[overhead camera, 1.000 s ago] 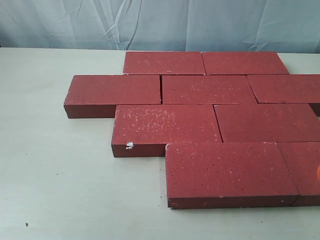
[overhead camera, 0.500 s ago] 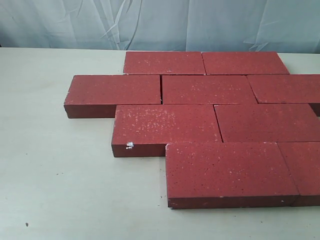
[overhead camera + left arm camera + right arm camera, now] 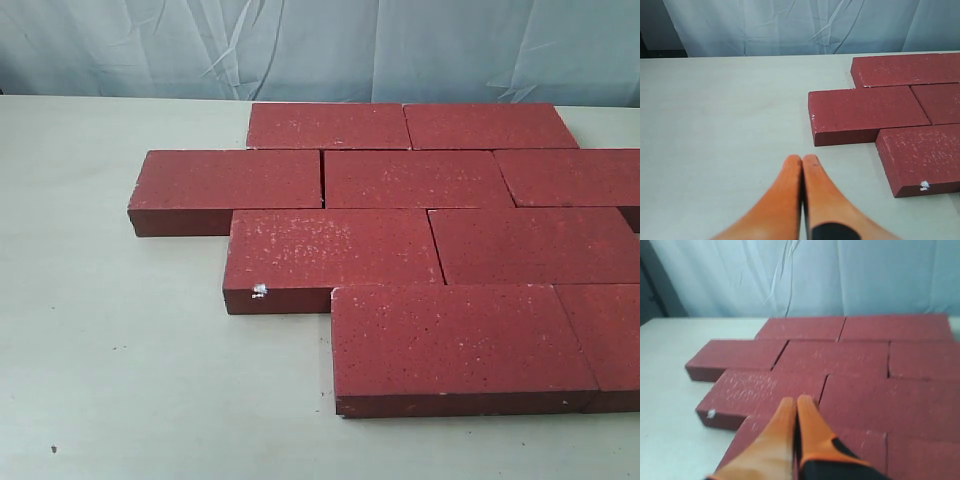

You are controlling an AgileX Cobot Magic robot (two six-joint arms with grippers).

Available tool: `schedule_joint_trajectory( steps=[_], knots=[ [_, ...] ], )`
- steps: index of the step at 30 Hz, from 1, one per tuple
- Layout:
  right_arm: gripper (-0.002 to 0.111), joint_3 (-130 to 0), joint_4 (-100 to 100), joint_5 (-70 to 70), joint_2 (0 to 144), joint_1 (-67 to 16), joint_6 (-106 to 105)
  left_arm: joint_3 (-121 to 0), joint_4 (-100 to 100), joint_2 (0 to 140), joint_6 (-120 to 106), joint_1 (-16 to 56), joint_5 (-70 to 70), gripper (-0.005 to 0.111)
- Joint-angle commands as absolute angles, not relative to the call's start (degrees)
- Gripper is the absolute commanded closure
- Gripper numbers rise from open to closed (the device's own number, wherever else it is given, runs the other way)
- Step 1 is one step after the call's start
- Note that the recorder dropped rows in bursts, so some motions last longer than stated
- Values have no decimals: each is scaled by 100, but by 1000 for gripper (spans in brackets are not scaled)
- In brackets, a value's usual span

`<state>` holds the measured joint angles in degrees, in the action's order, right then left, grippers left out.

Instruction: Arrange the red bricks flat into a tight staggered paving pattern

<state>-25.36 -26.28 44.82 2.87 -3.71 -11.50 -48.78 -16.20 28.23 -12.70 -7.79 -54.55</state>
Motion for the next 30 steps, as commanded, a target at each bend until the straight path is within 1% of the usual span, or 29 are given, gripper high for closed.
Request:
schedule_joint_trajectory(
  steps=[1, 7, 11, 14, 19, 30],
  knots=[
    [109, -2516, -1695, 3766, 84, -331, -1138, -4857, -1580, 2790, -1254, -782, -5391, 107],
    [109, -2516, -321, 3726, 0, -331, -1138, -4857, -1580, 2790, -1254, -782, -5391, 107],
    [109, -2470, 32, 3682, 0, -331, -1138, -4857, -1580, 2790, -1254, -782, -5391, 107],
    [109, -2401, 59, 3626, 0, -331, -986, -4857, -1580, 2790, -1254, -782, -5391, 107],
    [109, -2221, 113, 3487, 0, -331, -132, -4857, -1580, 2790, -1254, -782, -5403, 107],
    [109, -1975, 91, 3229, 0, -331, -107, -4857, -1580, 2790, -1254, -782, -5402, 107]
  ],
)
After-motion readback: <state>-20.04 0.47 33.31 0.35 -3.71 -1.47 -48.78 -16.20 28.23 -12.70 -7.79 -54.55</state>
